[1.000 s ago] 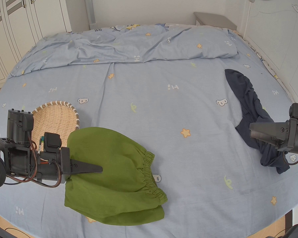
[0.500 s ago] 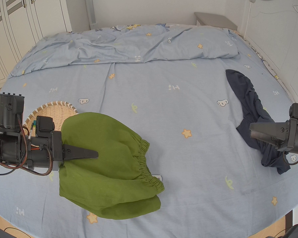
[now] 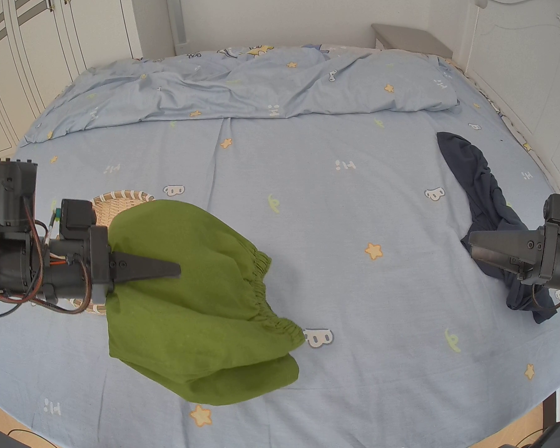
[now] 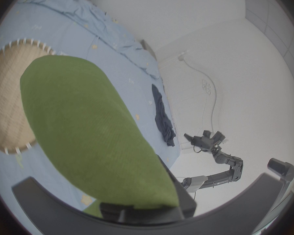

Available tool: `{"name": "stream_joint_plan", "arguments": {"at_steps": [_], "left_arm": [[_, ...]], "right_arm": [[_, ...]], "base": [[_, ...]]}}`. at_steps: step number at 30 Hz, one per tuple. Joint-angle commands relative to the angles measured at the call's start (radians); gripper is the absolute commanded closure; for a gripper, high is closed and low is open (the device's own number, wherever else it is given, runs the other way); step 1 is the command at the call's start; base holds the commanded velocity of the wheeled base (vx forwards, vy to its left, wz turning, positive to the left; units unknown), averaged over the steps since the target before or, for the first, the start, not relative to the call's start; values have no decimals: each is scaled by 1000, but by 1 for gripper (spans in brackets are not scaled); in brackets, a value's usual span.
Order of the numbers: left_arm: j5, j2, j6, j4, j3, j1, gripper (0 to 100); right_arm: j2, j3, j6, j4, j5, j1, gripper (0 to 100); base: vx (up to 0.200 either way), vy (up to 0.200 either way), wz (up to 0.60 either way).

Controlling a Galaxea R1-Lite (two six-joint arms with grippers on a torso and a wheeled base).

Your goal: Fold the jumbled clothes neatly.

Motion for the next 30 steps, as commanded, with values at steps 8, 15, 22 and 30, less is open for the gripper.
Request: {"name": "stream_joint_plan", "arguments": {"at_steps": [8,15,22,30], "left_arm": [[-28,6,7,-8,-197,159,100],[-81,95,21,-16,-309,368,100],[-315,187,21,-19,-343,558,100],[-316,335,36,-72,-318,573,100]], "right_arm": [[1,3,-3,-3,0,1,0],[1,6,-5,-4,0,1,0],[-1,12,-5,-6,-1,11,0],[-13,12,-5,-4,-1,12,0]], "base": [[0,0,0],[0,0,0],[0,0,0],[0,0,0]]}}
